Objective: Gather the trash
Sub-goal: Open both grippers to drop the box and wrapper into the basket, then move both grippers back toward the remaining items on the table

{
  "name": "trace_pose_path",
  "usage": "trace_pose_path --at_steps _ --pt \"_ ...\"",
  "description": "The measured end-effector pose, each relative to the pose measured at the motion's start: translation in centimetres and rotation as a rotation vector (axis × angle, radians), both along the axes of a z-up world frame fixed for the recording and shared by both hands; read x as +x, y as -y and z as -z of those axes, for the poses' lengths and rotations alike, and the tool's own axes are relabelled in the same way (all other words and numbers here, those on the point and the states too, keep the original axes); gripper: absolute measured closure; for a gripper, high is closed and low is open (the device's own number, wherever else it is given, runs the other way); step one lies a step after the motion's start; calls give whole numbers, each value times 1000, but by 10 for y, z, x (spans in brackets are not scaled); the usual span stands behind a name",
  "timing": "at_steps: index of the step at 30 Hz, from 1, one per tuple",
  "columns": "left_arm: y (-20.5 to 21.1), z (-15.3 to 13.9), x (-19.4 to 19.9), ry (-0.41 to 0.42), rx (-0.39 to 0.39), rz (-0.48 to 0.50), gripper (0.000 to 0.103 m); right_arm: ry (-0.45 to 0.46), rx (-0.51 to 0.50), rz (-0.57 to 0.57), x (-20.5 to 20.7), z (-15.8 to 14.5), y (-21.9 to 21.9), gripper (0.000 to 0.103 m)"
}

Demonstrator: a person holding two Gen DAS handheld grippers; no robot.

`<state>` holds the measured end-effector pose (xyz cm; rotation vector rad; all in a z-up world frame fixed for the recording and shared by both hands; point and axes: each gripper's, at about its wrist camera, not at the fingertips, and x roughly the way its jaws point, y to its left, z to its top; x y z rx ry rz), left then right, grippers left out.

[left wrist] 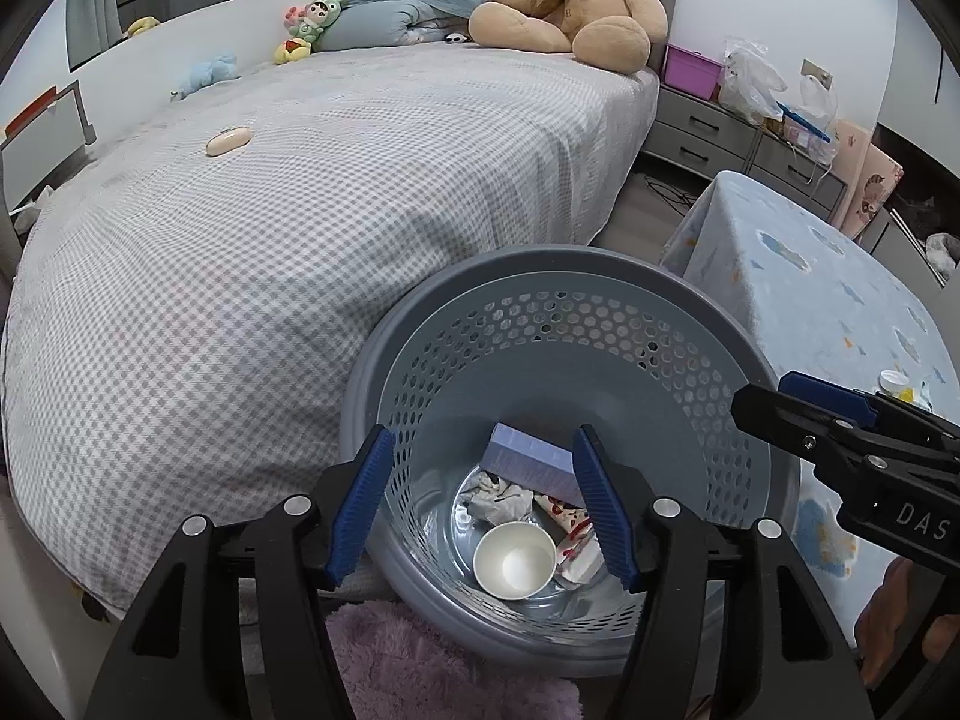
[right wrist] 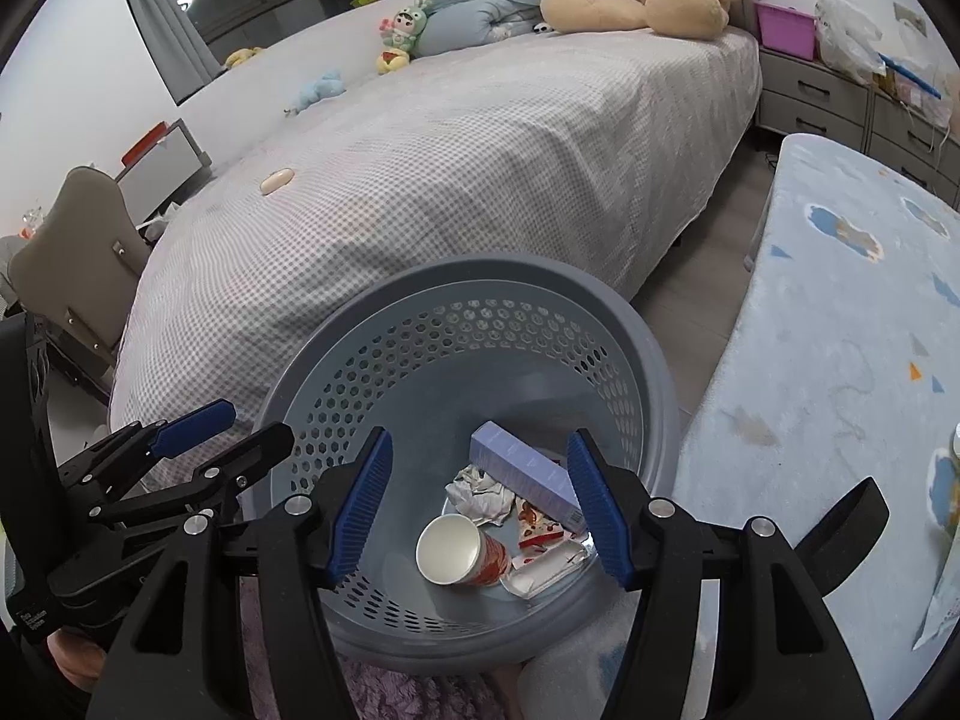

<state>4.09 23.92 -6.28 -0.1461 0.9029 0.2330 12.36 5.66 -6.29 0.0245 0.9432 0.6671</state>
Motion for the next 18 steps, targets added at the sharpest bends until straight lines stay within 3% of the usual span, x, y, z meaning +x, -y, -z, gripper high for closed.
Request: trace_pose_path --at_steps 18 --pt "6 -17 -17 31 40 -16 33 32 8 12 -19 -9 11 35"
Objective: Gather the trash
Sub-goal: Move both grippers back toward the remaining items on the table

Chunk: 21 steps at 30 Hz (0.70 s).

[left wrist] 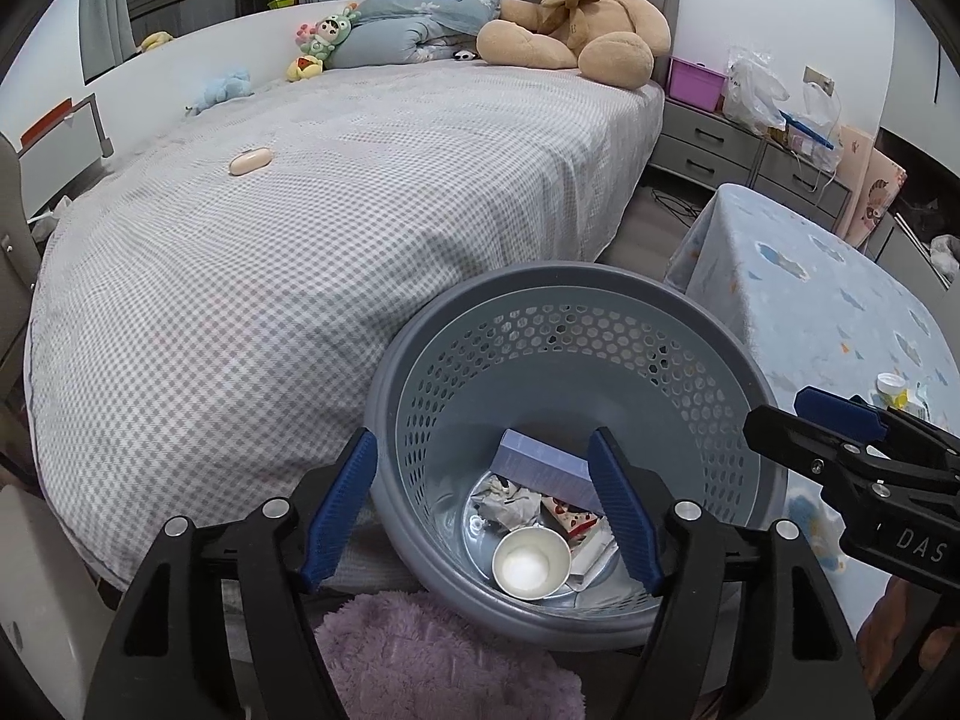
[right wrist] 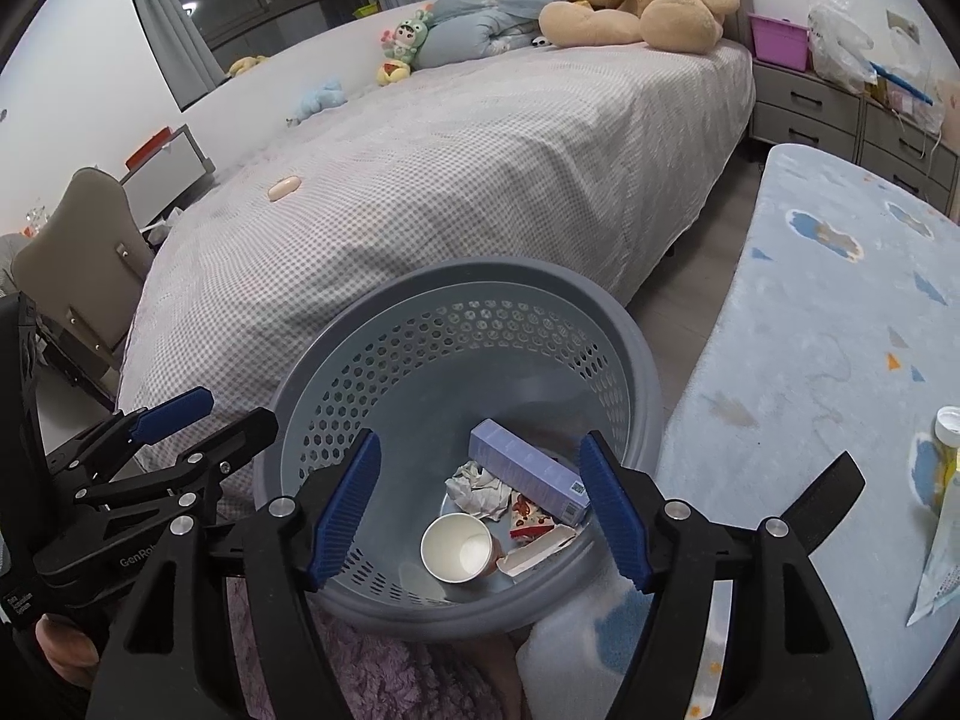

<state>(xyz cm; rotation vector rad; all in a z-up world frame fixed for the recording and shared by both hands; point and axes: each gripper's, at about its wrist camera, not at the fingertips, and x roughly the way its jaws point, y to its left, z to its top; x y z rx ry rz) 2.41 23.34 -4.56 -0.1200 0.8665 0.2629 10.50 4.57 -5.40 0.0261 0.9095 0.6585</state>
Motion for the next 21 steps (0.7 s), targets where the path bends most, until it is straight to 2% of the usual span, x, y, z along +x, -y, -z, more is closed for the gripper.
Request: trace_pose_path --at_steps 4,6,21 --pt "2 -3 -6 4 8 -1 32 5 5 5 -7 -2 5 34" --pt "4 -5 -10 7 13 -3 27 7 8 8 -10 -2 8 32" --pt "37 -14 -31 30 31 39 23 30 26 74 -37 -5 58 20"
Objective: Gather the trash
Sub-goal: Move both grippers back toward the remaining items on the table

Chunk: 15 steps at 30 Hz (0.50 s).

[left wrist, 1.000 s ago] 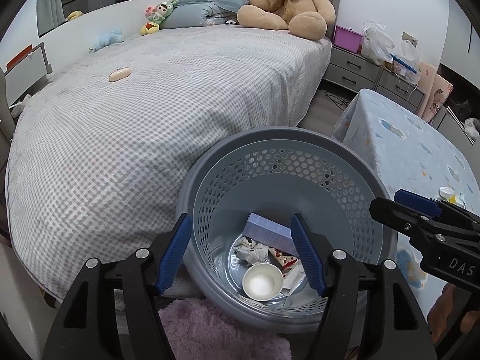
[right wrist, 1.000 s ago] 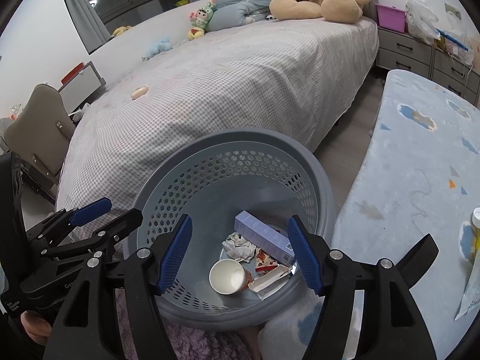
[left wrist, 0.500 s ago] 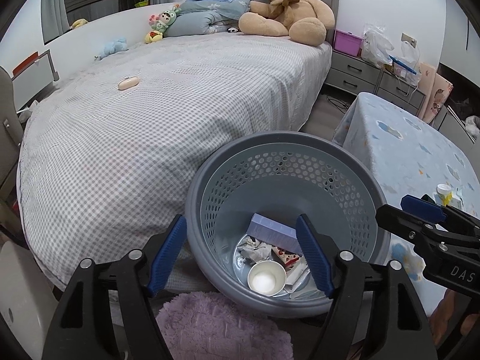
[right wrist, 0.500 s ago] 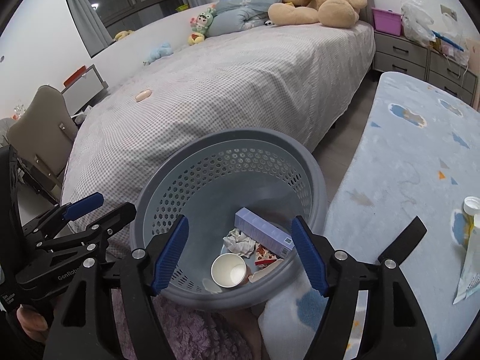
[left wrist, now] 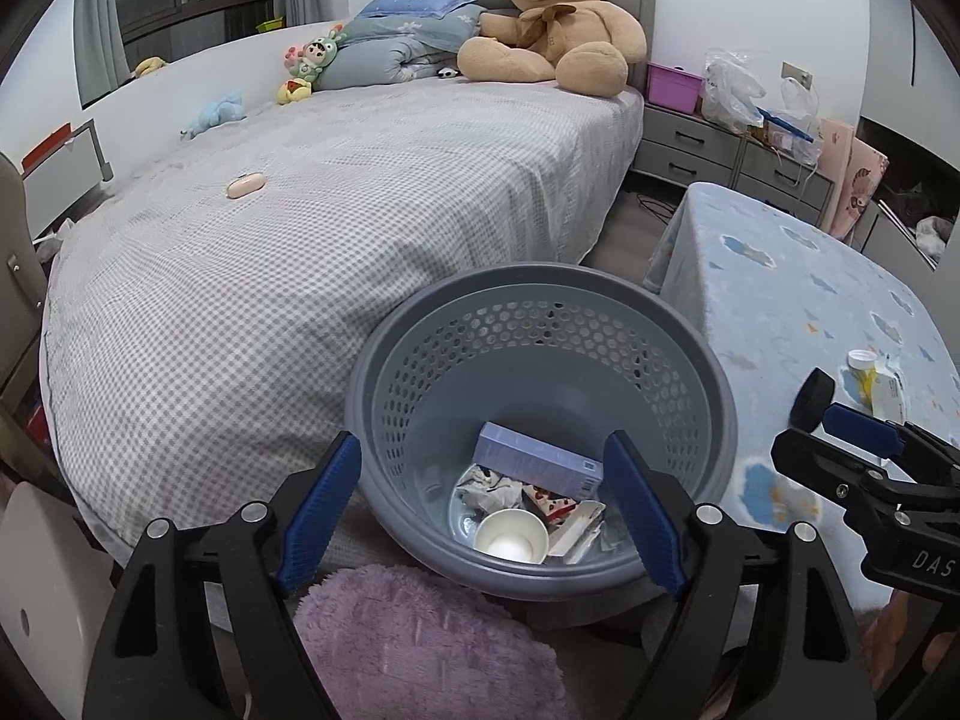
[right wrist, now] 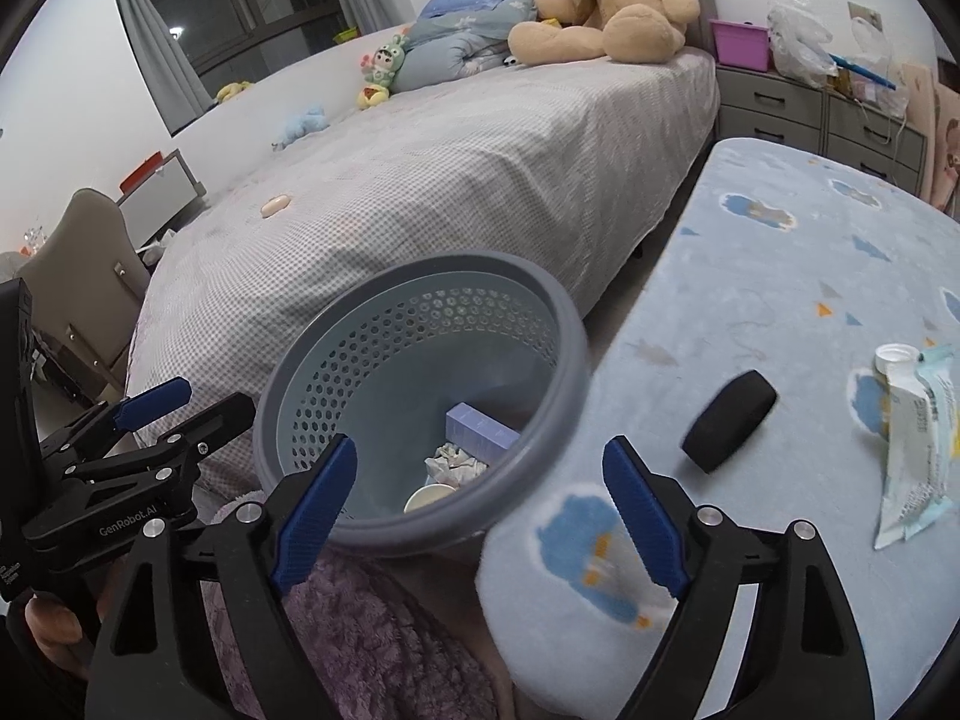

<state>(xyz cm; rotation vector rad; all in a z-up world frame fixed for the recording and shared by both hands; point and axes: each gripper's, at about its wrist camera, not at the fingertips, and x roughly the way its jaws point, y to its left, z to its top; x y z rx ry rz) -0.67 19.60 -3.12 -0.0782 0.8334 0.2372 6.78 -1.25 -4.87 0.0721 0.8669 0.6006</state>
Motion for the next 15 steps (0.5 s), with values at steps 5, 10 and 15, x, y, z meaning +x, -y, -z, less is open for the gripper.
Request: trace_pose_path --at_steps 5,10,15 --pt "25 1 -5 -1 0 40 23 2 12 49 -9 1 29 14" --pt "53 5 -10 -4 -17 78 23 6 0 96 -20 4 62 10" --pt "86 7 -11 -5 -24 127 23 18 -20 143 -29 5 99 8"
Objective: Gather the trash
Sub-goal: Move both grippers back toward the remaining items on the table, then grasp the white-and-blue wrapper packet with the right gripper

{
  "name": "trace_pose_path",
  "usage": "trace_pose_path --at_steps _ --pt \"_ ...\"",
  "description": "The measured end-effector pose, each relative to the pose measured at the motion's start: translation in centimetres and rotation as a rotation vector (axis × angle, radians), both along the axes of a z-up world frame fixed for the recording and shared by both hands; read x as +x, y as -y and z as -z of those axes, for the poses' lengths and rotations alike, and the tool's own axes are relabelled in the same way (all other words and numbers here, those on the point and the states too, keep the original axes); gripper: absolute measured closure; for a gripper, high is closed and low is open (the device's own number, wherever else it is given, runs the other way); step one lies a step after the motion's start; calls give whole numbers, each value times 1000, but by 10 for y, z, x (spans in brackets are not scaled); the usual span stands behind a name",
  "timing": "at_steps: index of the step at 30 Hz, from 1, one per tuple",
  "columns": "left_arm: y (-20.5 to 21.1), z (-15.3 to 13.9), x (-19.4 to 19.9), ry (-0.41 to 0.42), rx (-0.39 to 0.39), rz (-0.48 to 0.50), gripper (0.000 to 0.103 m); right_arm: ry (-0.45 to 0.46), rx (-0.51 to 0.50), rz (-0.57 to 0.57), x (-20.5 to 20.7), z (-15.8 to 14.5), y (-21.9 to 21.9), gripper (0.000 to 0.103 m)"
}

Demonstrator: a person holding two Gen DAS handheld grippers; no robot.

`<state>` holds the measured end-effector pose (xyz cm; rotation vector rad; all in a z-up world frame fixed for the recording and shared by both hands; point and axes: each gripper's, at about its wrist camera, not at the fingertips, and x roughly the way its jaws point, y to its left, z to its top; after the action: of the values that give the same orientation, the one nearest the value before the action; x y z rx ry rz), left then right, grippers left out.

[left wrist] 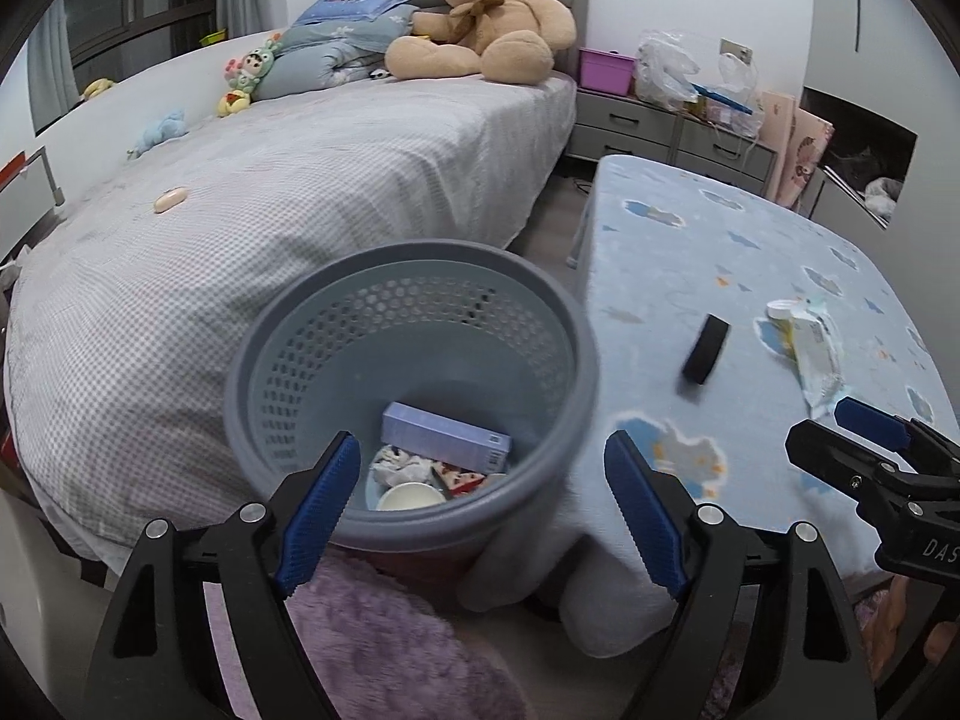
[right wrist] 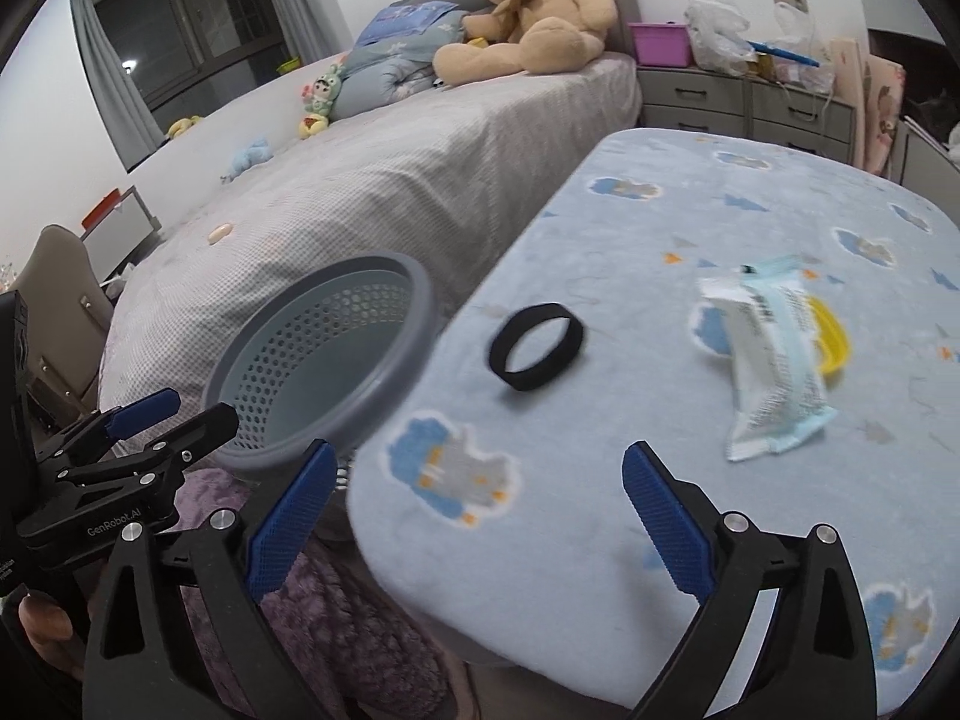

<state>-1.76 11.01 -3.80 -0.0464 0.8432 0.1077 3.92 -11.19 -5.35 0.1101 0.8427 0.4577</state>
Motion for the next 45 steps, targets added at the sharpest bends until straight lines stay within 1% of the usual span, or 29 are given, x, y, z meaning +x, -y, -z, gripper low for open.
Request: trace_pose_path --at_steps 8,12,16,20,28,33,35,37,39,41,43,44,45 --pt "49 -3 5 16 20 64 23 20 -41 68 -1 1 55 7" --pt "65 -2 12 11 26 71 23 22 -64 94 7 5 76 7" --pt "75 0 18 9 25 62 23 2 -91 109 25 10 92 7" --pt "81 7 23 -11 33 55 23 1 -141 113 45 17 100 7" --pt "84 20 31 -50 43 33 23 -22 -183 125 88 36 105 7" --pt "88 27 38 -69 53 32 23 -13 -200 114 99 42 99 8" --pt "90 29 39 -76 53 33 23 -11 -212 105 100 44 96 11" --pt "92 30 41 -79 56 35 23 -14 -228 98 101 46 92 21" --pt "94 31 42 -81 59 38 23 -19 -237 93 103 49 90 26" --pt "96 31 42 -82 59 40 23 -23 -243 91 103 51 90 35" --pt "98 31 42 -81 62 44 23 -26 -246 90 102 51 91 53" --pt "98 31 42 -82 62 46 23 -28 -241 90 102 50 91 55" --pt "100 31 42 -82 62 49 23 -30 -228 90 101 49 93 56"
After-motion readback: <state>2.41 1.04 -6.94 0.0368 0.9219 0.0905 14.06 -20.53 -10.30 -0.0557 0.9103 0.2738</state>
